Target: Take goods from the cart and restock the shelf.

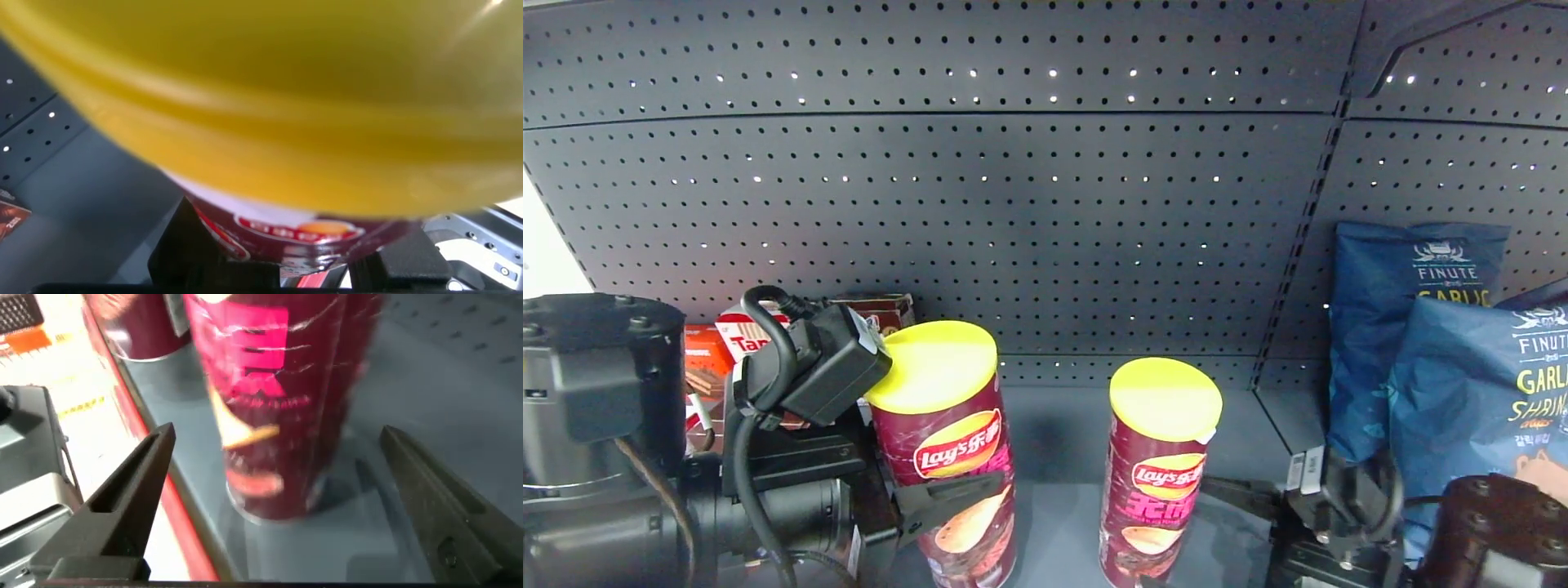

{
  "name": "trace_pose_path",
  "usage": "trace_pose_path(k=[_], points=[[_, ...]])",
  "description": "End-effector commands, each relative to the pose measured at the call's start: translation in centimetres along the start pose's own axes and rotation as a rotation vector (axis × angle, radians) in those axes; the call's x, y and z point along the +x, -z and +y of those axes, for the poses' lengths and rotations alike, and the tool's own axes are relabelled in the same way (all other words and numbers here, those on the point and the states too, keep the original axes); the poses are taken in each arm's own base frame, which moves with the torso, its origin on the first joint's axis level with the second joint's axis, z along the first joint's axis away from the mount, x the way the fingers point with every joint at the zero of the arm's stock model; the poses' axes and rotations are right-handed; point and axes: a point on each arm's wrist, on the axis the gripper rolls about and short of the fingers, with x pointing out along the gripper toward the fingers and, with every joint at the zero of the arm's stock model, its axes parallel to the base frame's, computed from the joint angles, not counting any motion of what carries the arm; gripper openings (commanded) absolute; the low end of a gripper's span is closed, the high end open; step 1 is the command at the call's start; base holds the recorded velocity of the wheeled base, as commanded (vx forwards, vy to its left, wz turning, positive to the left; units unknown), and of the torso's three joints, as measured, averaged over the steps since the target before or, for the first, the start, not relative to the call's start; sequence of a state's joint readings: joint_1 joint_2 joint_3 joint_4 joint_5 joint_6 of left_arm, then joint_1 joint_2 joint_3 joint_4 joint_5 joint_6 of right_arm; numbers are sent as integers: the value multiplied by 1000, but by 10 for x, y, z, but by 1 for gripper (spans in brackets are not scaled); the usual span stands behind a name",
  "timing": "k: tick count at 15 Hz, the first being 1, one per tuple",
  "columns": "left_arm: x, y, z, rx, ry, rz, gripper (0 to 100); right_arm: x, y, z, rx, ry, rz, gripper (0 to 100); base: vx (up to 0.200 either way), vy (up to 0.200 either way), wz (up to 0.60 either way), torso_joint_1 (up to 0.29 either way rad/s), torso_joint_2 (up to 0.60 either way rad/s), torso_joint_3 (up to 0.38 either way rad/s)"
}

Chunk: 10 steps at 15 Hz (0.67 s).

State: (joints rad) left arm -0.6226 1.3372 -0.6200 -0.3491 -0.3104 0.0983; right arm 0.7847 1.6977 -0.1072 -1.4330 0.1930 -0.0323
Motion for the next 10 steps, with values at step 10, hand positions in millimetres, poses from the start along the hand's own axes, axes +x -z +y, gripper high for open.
trace_pose_path(k=[10], points=[[-1, -1, -1, 4, -10, -3, 0, -107, -57, -5, -47, 407, -205, 100, 0, 0, 0, 0, 0, 0]])
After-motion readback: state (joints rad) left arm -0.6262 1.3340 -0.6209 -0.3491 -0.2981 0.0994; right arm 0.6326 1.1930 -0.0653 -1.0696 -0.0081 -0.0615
